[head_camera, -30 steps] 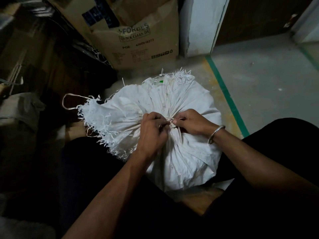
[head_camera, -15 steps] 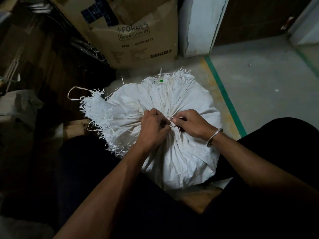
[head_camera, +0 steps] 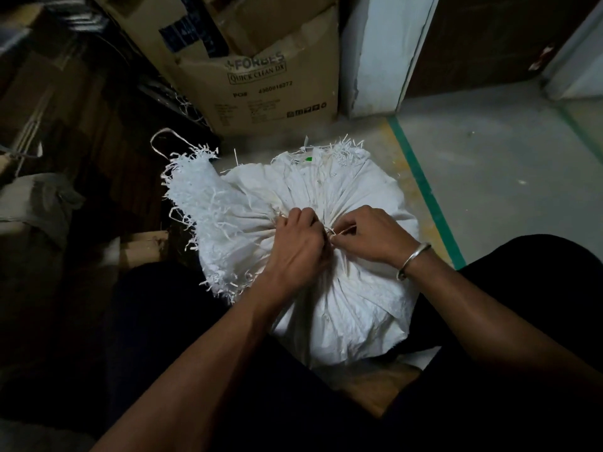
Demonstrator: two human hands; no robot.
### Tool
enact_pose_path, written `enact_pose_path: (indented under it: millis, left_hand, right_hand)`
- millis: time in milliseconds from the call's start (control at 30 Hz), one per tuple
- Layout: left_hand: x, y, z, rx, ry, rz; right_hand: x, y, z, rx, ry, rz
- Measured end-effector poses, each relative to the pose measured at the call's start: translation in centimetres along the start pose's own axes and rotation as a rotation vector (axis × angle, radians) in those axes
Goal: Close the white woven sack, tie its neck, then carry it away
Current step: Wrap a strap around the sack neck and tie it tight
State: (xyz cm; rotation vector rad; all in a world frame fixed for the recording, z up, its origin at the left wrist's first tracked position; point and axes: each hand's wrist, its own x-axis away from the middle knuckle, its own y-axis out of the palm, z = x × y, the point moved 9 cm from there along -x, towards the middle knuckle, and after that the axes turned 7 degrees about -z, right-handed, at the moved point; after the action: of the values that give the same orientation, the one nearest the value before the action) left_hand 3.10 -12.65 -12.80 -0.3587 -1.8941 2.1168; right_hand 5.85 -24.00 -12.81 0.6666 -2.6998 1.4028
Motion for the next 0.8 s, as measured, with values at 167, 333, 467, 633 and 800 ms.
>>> enact_pose_path:
  millis: [167, 333, 467, 633, 800]
  left_hand:
    - [0.0, -0.4, 0.6, -0.1, 0.049, 0.123]
    - [0.1, -0.5, -1.0, 0.039, 0.053, 0.116]
    - [0.6, -0.9, -2.1, 0.241, 0.053, 0.17]
    - [0.8, -0.6, -2.0, 0.295, 0.045, 0.17]
    - [0.1, -0.6, 0.2, 0.033, 0.151, 0.164]
  right_hand:
    - [-1.2, 1.0, 1.3, -0.328, 0.123, -0.13]
    - [-0.7, 2.0, 2.7, -0.744, 0.237, -0.143]
    - [-0.5, 2.1, 2.8, -0.887, 0.265, -0.156]
    - [0.2, 2.8, 2.8, -0.988, 0.266, -0.187]
    - [0.2, 1.4, 2.3, -0.475, 0.204, -0.072]
